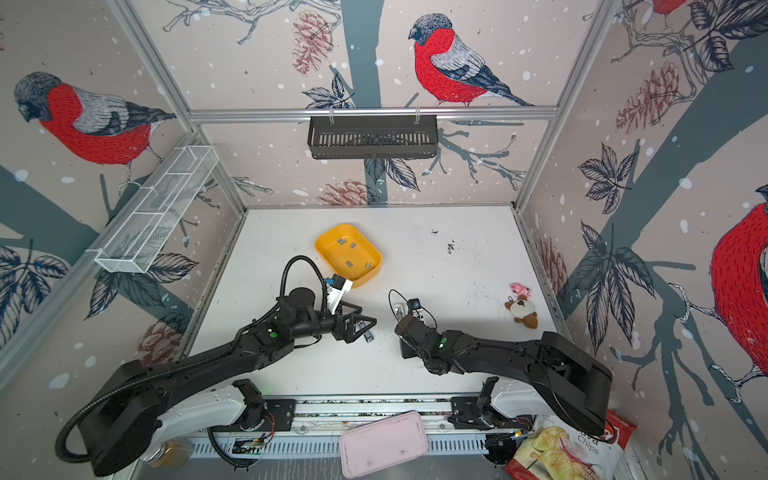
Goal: Load the staples into the stapler
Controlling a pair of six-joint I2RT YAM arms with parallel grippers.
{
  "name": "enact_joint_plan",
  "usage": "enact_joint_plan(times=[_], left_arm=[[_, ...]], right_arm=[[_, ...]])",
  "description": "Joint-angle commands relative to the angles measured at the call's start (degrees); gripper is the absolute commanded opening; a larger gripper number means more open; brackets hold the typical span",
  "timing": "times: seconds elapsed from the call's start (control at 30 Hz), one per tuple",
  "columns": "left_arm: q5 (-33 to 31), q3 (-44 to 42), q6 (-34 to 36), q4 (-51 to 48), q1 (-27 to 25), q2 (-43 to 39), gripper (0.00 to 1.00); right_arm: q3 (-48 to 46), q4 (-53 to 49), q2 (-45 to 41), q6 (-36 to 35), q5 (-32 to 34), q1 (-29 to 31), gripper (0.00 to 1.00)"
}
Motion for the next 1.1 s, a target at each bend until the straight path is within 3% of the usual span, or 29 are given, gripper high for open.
enact_joint_plan(times=[0.0, 0.37, 0.5, 0.73, 1.07], left_arm=[[-0.6, -0.1, 0.1, 1.6, -0.1, -0.9, 0.99], [-0.3, 0.5, -0.8, 1.2, -0.4, -1.1, 0.98], [-3.0, 1.7, -1.1, -1.8, -1.9, -1.1, 0.99], [-8.8, 1.7, -5.8, -0.3, -5.0, -0.1, 0.98], [-8.0, 3.5, -7.4, 1.4, -6.1, 4.3, 0.99]], right_arm=[[-0.1, 0.4, -0.1, -0.2, 1.9, -0.2, 0.43], [-0.3, -1.4, -3.2, -0.1, 3.2, -0.8, 0.43], [-0.9, -3.2, -6.3, 0.5, 4.1, -1.7, 0.43], [-2.8, -3.9, -14.6, 2.2, -0.3, -6.5, 0.38], [-4.1, 0.0, -18.7, 1.3, -10.0, -12.5, 0.25]])
